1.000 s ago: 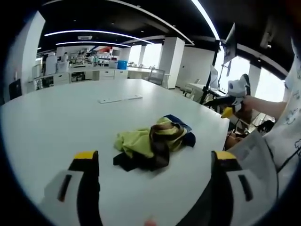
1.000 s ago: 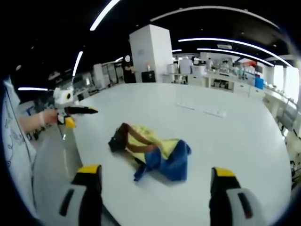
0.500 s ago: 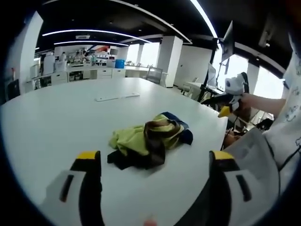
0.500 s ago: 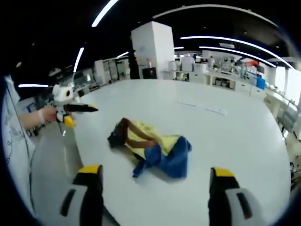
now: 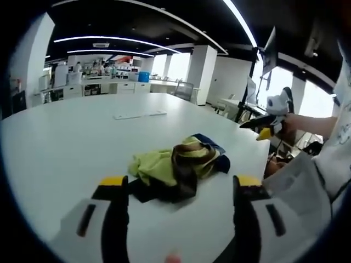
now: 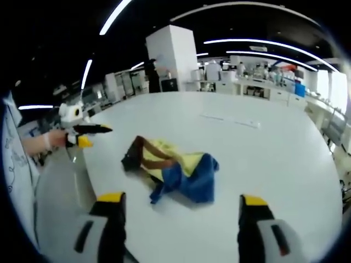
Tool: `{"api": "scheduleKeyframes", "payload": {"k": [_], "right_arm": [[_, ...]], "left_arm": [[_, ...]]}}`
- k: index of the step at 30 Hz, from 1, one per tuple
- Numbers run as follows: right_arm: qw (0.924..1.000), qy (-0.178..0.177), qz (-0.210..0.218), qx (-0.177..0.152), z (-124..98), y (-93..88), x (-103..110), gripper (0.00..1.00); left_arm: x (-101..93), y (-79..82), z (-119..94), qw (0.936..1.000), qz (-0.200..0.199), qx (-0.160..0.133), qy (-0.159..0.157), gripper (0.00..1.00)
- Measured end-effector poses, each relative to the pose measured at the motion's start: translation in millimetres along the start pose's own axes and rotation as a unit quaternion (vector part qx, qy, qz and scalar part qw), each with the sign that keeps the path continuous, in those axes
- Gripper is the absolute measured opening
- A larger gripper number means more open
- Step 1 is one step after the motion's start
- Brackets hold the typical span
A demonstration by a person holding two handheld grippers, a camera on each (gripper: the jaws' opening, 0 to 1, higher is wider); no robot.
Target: Fold the garment on the visible template until the final outline fits inside the template.
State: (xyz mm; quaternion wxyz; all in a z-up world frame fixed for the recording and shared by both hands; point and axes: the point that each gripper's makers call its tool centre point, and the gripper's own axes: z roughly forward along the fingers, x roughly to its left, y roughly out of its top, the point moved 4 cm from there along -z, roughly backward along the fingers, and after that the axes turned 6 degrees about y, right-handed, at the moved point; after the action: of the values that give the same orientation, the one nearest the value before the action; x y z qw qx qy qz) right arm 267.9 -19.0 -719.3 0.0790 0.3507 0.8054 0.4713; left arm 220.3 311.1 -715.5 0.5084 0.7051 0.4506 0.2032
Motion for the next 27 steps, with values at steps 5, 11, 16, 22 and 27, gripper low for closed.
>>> {"api": "scheduleKeyframes", "payload": {"k": [5,11,16,22,27], "right_arm": [[1.0000,0.000,-0.005,0.002,4.7,2.4,-4.2,0.83],[1.0000,0.003,-0.002,-0.002,8.6,5.5,-9.1,0.72],[0.9995,0.009,0.023,-0.018,16.6,5.6,-11.0,0.68],[0.9997,0.008,0.023,-0.006,20.7,0.1,-12.9,0.67],[0.9997,0.006,0.024,0.005,24.7,-3.8,-19.3,0.66]], "left_arm": [[-4.0,-3.4,3.0,0.9999,0.003,0.009,-0.007,0.71],[-0.2,-2.9,3.6,1.0000,-0.002,0.003,0.002,0.66],[-1.7,-3.0,8.7,1.0000,-0.006,-0.003,0.002,0.61],[0.1,-11.3,17.0,0.9999,0.010,0.010,0.004,0.58],[-0.5,-13.2,24.9,0.9998,0.014,0.017,0.003,0.57]]}}
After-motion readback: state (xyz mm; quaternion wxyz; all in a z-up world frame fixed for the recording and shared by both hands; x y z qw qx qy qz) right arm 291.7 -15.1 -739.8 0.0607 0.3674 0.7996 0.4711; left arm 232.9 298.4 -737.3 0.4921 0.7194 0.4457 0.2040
